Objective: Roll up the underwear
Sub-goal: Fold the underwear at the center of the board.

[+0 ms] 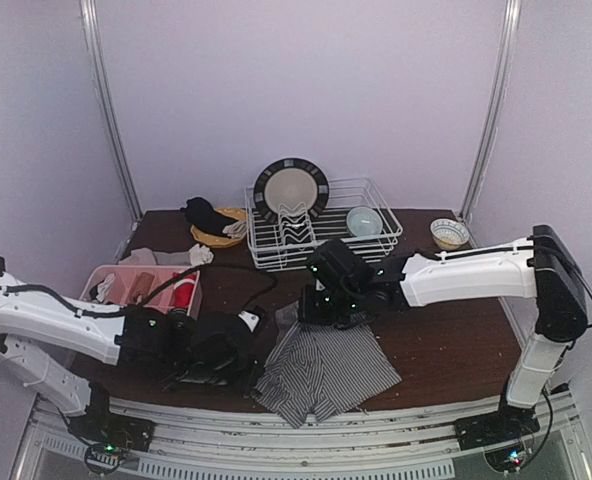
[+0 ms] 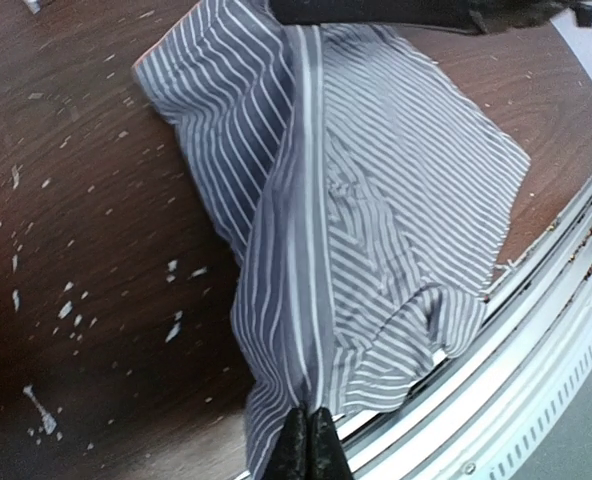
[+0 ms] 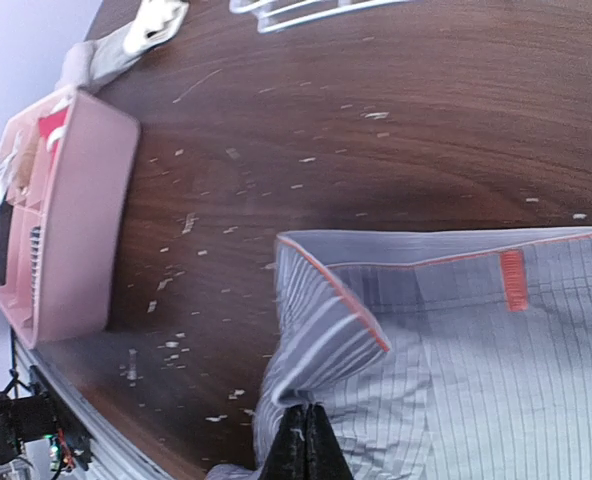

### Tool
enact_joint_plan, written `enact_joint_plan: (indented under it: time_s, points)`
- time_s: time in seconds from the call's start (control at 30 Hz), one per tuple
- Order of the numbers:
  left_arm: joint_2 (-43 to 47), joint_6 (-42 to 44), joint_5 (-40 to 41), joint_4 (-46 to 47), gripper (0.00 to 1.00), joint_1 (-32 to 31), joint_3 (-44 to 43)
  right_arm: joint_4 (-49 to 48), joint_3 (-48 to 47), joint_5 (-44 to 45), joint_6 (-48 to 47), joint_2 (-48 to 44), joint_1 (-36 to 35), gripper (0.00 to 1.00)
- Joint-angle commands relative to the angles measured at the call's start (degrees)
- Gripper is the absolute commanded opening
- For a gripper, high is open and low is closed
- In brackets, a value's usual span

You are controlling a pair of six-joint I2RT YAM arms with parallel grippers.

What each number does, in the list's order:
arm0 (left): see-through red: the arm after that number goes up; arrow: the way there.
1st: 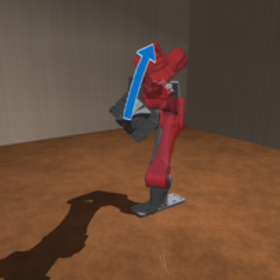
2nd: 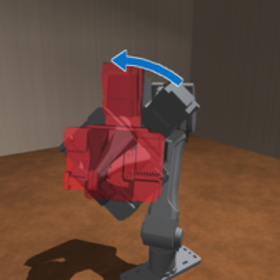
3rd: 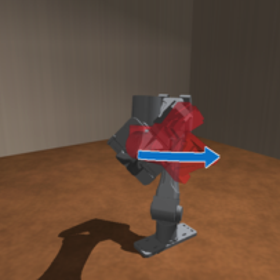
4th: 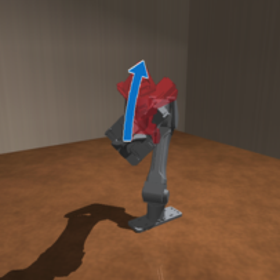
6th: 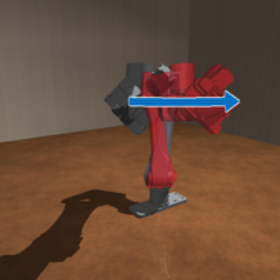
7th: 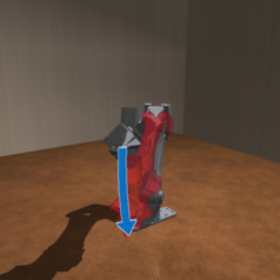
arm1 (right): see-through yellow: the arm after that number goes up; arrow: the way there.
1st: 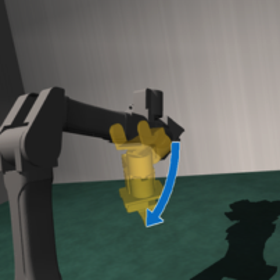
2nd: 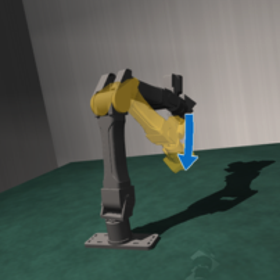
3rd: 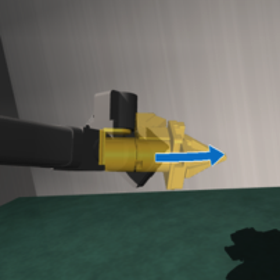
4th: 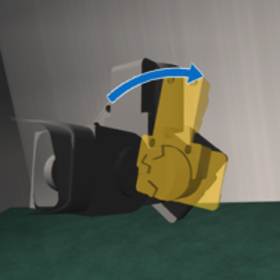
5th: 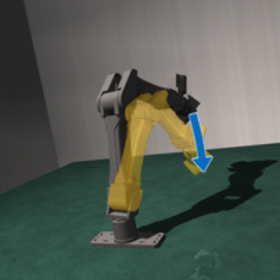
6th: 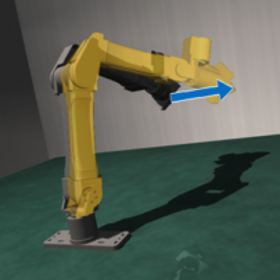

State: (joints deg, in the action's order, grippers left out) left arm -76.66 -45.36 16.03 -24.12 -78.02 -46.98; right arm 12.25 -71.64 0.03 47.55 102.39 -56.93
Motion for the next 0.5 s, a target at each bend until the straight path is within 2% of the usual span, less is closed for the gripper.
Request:
enact_joint_plan:
  time_s: [0.0, 0.2, 0.47]
  points:
    - [-3.99, 3.08, -0.43, -0.68, 0.0, -1.26, -5.9, -0.66, 4.6, 1.61, -1.78, -5.79, 2.67, 0.0]
    - [-10.16, 3.87, -1.6, -1.02, 0.0, -2.41, -12.54, 0.71, 8.61, 0.56, -4.35, -9.79, 6.33, 0.0]
    - [-21.31, 4.13, -3.16, -0.82, 0.0, -3.79, -22.36, 2.35, 9.67, -1.44, -8.57, -9.34, 10.49, 0.0]
